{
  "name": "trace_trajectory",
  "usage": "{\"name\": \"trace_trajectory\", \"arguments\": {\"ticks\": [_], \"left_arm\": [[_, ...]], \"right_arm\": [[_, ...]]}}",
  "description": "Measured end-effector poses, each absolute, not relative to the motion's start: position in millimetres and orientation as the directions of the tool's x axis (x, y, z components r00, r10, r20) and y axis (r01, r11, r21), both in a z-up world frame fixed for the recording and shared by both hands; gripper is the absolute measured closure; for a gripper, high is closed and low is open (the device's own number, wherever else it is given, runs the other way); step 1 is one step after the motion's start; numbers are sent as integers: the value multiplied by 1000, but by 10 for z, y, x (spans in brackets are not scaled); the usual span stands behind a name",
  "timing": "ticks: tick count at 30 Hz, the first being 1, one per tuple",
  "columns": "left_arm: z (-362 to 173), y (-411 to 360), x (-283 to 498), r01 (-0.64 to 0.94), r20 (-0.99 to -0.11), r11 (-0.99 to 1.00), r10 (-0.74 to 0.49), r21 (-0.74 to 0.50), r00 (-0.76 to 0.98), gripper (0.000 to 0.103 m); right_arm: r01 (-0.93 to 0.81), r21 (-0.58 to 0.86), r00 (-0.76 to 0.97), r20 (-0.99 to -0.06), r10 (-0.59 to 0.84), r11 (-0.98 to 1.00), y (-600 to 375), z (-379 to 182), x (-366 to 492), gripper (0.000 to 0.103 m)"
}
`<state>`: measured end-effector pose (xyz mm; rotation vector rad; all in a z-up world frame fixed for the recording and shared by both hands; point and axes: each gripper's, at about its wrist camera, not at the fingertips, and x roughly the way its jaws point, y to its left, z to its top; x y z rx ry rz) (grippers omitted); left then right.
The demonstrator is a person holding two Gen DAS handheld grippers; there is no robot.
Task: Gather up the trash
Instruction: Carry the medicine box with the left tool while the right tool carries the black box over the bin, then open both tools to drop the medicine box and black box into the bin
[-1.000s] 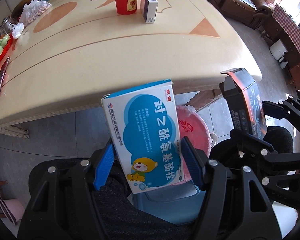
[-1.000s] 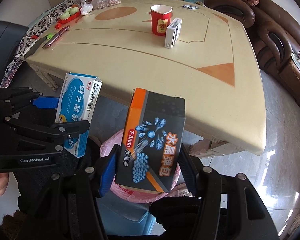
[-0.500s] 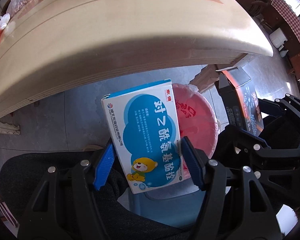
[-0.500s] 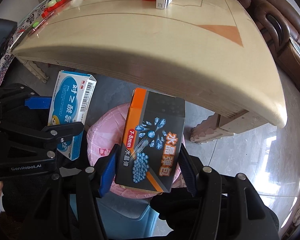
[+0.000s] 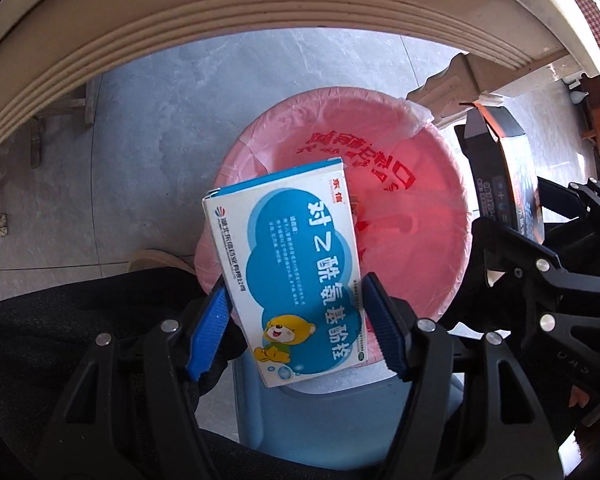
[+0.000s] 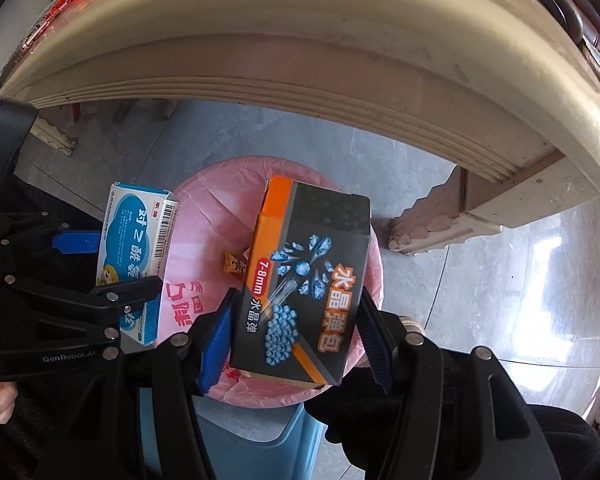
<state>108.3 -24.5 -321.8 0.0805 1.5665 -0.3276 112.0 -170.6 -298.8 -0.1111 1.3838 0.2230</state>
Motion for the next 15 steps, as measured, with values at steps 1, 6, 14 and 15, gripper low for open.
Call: {"name": "trace_trajectory", "arguments": {"ticks": [1,6,14,15], "left_arm": [[-3255,-253,1089,257,-988,954,-152,-156,-35,38],[-3396,-313,1129,265,-988,952,-141,-154,-68,38],[-3642,-381,1227,265,-984,951,-128,-157,-124,38],[-3659,-385,1236,263,-983,951,-130,-161,-129,38]], "right_arm": [[-220,55,159,-983,92,974,-1709,-3045,1141,47],[-213,69,115,-989,95,975,-1731,-3279,1218,47],[-207,90,58,-993,104,974,-1768,-3547,1303,47],[-204,93,52,-993,106,975,-1776,-3568,1309,47]]}}
